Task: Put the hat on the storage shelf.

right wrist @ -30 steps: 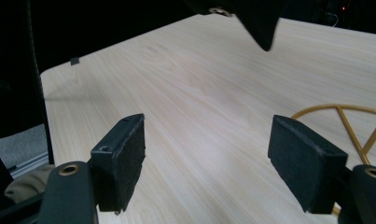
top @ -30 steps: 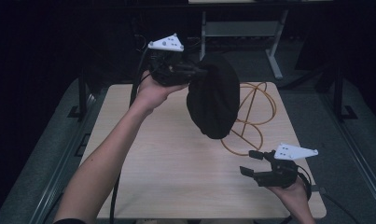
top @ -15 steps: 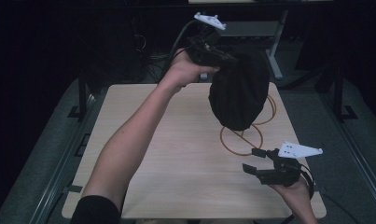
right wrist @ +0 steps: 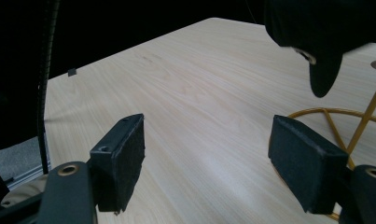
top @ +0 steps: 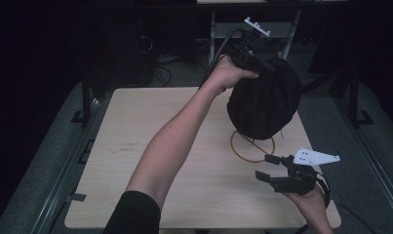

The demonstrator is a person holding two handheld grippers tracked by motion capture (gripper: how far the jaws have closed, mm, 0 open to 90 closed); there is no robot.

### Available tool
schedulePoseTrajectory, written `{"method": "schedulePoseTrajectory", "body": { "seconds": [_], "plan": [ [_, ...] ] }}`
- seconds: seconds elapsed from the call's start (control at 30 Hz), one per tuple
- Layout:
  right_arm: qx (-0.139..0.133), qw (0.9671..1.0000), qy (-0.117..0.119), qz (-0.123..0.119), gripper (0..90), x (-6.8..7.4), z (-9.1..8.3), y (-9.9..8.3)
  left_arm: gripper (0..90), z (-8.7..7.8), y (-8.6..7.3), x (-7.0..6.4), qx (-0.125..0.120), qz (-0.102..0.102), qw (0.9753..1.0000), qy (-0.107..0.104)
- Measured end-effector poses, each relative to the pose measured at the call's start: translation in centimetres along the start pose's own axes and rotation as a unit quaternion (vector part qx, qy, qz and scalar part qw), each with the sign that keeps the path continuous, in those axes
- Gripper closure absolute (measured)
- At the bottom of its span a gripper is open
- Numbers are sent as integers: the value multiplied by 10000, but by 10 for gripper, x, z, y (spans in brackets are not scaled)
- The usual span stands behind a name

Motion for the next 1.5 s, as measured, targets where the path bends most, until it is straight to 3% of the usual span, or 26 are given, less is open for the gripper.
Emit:
{"method": "schedulePoseTrajectory", "body": {
  "seconds": [0.1, 0.27, 0.47, 0.57, 0.7, 0.87, 0.97, 1.17, 1.37, 1.5],
  "plan": [
    [37, 10000, 27, 4, 267, 1, 2, 0, 865, 18, 0, -1, 67, -55, 10000, 13],
    [62, 10000, 43, 12, 267, 1, 2, -1, 856, 29, 0, 0, 128, -75, 9998, 142],
    [78, 9999, 54, 38, 263, 0, 3, -3, 811, 35, -2, -1, 211, -211, 9995, 42],
    [46, 10000, 49, 27, 262, 0, 2, -3, 763, 36, -1, 0, 206, -286, 9994, 46],
    [71, 10000, 44, 42, 260, 0, 2, -3, 581, 43, -3, -2, 288, -297, 9991, -25],
    [63, 10000, 47, 37, 260, -1, 1, -4, 460, 43, -3, -3, 279, -369, 9987, -230],
    [73, 9999, 51, 49, 260, -1, 1, -4, 377, 41, -3, -3, 262, -360, 9988, -180],
    [74, 10000, 23, 62, 258, -1, 0, -5, 377, 34, -2, -2, 260, -260, 9993, 28],
    [88, 9999, 38, 59, 256, -2, 1, -5, 363, 24, 1, -3, 122, -218, 9997, 51],
    [105, 9999, 31, 80, 254, -2, 1, -6, 357, 17, 0, -5, 178, -93, 9997, 132]
  ]
}}
Point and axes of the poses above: each handheld gripper's, and its own axes: z roughly forward along the jaws, y roughly out of its top, x roughly to its left, the point moved 4 cm from there along z, roughly forward along the jaws
